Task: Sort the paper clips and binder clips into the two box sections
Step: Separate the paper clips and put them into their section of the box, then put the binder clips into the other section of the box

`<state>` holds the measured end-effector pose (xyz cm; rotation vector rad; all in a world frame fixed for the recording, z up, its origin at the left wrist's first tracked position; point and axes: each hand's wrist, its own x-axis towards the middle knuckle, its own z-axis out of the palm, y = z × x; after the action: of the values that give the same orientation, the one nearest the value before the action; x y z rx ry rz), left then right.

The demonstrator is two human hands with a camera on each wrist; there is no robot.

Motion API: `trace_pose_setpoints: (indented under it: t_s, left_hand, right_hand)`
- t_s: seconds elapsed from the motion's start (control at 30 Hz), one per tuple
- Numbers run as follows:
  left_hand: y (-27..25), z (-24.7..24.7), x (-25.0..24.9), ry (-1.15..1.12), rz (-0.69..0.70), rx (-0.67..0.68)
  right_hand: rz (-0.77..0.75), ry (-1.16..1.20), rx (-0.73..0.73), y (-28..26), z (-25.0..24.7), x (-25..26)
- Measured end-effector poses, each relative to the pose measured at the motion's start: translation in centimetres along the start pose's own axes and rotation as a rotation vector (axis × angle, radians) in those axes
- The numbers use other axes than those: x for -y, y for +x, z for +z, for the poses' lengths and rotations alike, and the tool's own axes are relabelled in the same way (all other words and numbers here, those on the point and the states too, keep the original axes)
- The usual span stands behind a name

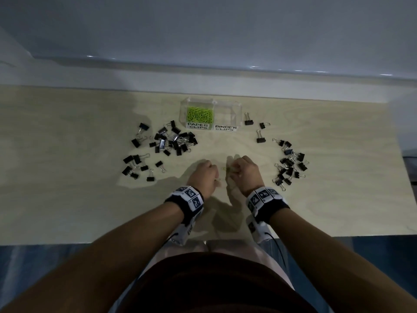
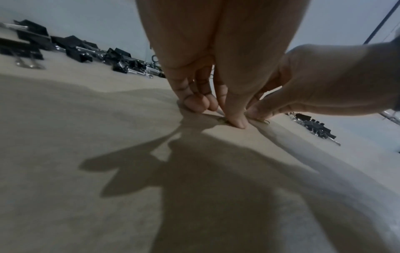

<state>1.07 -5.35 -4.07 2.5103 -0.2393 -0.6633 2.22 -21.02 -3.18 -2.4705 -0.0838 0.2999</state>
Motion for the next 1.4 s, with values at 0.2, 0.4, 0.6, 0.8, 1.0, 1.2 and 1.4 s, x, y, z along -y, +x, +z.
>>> trace_pose_setpoints:
  t_s: [0.2, 0.4, 0.6, 0.8, 1.0, 1.2, 1.4]
  left_hand:
    - [0.2, -0.2, 0.1, 0.043, 0.062, 0.008]
    - [2.0, -1.6, -1.5, 0.008, 0.122, -0.039]
    - [2.9, -1.0, -1.8, 0.193, 0.195, 0.005]
    - [1.8, -1.1, -0.6, 0.189, 0.184, -0.042]
    - [1.0, -4.8, 1.3, 0.019, 0.044, -0.145]
    - [4.3, -12.0, 1.1, -0.069, -0.06, -0.407]
    - [7.9, -15.1, 0.4, -0.101, -0.183, -0.449]
  right_hand:
    - [0.177, -0.054, 0.011, -0.1, 0.9, 0.4]
    - [0.253, -0.177, 0.042, -0.2, 1.8, 0.2]
    - [0.233, -0.324, 0.127, 0.2, 2.7, -0.5]
    - [0.007, -0.285, 0.1, -1.1, 1.6, 0.2]
    - [-0.069, -0.274, 0.253, 0.2, -0.7, 1.1]
    - [-0.05, -0.115, 0.025, 7.6, -3.7, 6.2]
    - [-0.036, -0.125, 0.049, 13.9, -4.1, 10.7]
